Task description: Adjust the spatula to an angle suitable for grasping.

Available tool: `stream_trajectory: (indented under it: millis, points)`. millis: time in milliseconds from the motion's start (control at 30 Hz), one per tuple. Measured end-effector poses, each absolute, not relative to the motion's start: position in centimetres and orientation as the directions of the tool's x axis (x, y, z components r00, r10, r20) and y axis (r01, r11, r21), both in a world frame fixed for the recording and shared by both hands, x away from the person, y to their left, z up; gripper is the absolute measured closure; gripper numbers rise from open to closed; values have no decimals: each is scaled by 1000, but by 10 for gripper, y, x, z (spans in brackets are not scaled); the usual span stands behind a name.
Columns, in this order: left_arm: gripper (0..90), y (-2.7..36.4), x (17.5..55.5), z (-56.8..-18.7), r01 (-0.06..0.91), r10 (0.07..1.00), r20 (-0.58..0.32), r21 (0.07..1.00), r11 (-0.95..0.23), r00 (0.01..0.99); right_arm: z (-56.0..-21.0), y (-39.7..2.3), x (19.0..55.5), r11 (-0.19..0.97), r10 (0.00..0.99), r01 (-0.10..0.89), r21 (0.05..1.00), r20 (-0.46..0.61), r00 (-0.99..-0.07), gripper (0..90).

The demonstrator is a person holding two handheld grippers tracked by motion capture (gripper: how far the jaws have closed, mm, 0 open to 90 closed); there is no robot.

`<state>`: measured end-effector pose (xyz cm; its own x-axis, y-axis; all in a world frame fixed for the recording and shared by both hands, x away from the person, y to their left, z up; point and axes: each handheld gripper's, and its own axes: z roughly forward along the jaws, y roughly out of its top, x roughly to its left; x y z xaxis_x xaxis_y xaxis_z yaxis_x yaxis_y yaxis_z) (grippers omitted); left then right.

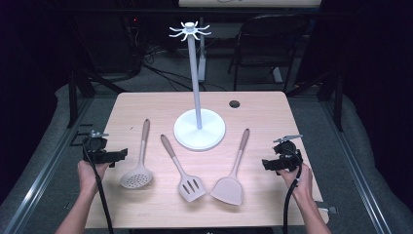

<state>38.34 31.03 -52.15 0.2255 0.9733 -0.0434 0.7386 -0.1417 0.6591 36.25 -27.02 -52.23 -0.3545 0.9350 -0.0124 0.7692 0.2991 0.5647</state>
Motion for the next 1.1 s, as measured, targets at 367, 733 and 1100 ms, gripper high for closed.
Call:
stream_trajectory:
  millis: [367,733,1100]
  points:
    - [37,300,384,-523,752,960,-71,638,-165,271,-522,-258,367,327,920,788,522,15,-392,92]
    - [1,300,386,-525,750,961,-101,648,-133,258,-526,-236,372,365,901,780,508,19,-434,46]
    - [2,298,390,-528,753,953,-97,638,-162,287,-531,-200,385,356,893,786,505,63,-445,162]
